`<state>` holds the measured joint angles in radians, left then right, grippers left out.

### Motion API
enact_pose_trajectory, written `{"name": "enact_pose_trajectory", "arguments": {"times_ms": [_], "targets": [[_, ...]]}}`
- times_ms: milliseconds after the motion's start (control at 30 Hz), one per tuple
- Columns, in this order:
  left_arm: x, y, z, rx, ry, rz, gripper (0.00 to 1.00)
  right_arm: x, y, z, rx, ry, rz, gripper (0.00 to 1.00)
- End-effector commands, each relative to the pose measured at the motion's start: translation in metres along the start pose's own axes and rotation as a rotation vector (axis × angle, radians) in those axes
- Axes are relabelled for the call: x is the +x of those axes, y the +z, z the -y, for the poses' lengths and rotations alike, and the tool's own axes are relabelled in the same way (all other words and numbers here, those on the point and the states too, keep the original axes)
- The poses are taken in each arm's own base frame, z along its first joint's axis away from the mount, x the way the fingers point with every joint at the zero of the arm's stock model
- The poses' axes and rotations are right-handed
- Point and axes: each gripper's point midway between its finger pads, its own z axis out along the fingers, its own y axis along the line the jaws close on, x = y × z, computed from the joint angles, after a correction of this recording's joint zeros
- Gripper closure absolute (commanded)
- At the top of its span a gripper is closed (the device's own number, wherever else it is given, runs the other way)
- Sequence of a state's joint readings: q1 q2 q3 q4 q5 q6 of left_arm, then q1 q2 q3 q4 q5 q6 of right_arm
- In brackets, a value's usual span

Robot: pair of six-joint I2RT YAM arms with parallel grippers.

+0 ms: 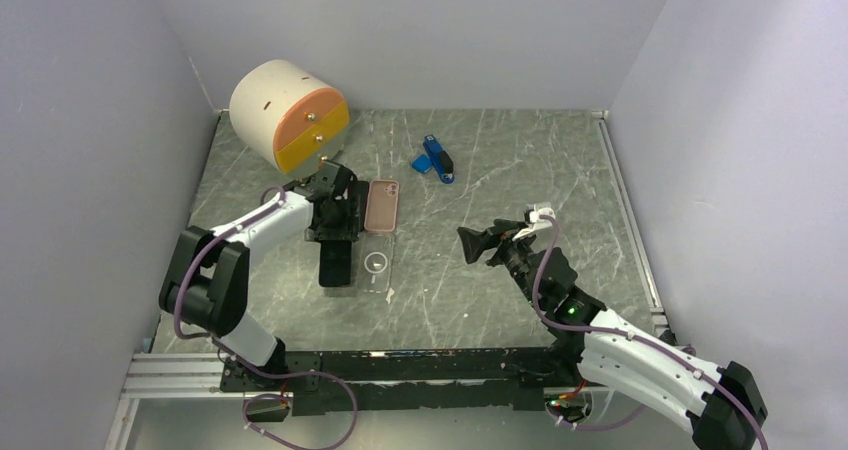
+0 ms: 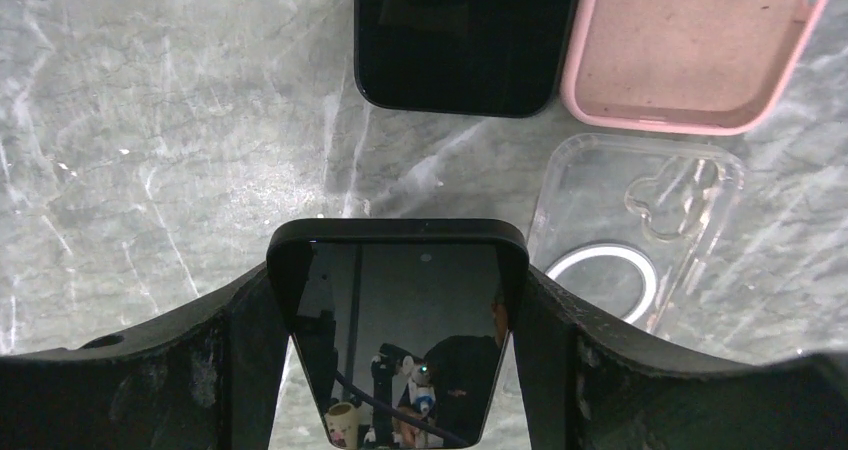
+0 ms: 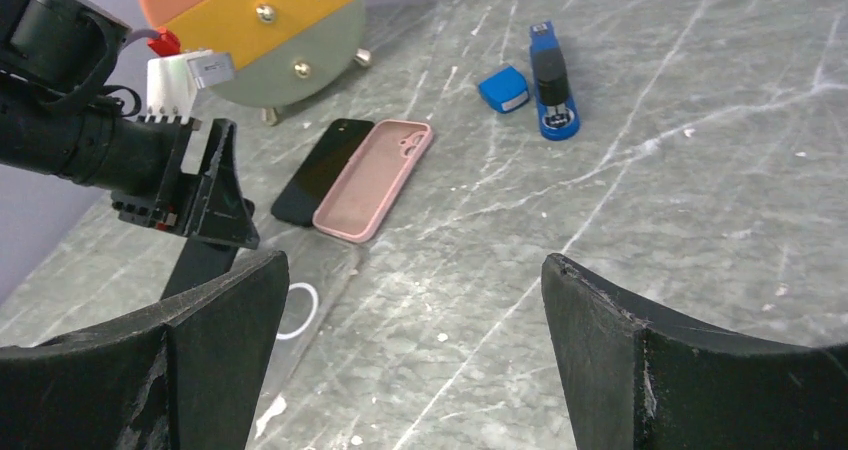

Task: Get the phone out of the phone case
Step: Place the phone at the center of the board.

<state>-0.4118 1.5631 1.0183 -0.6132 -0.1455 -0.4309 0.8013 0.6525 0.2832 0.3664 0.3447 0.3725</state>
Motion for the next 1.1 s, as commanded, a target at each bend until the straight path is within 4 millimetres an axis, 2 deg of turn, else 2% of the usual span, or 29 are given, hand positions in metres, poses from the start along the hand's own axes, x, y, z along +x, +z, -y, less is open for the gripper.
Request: {"name": "enact_pose_trajectory", "arguments": {"times_ms": [0, 167, 367, 467, 700, 1067], "targets": [[-0.001, 0.009, 0.007, 0.04, 0.003, -0.006, 0.62, -0.009, 0.0, 0.01, 0.054, -0.051, 0.031, 0.01], [0.001, 0.018, 0.006, 0.028, 0.009, -0.028, 0.51, -0.009, 0.0, 0.015, 0.072, -0.062, 0.033, 0.01], [0.004, 0.027, 0.008, 0.049, -0.019, -0.085, 0.44, -0.009, -0.001, 0.018, 0.089, -0.073, 0.029, 0.02], [0.002, 0.029, 0.007, 0.048, -0.031, -0.092, 0.41, -0.009, -0.001, 0.018, 0.088, -0.072, 0.032, 0.02], [-0.002, 0.025, 0.005, 0.06, -0.05, -0.087, 0.27, -0.009, -0.001, 0.018, 0.089, -0.078, 0.026, 0.02], [-0.002, 0.028, 0.012, 0.092, -0.105, -0.092, 0.18, -0.007, 0.0, 0.017, 0.085, -0.081, 0.015, 0.02]]}}
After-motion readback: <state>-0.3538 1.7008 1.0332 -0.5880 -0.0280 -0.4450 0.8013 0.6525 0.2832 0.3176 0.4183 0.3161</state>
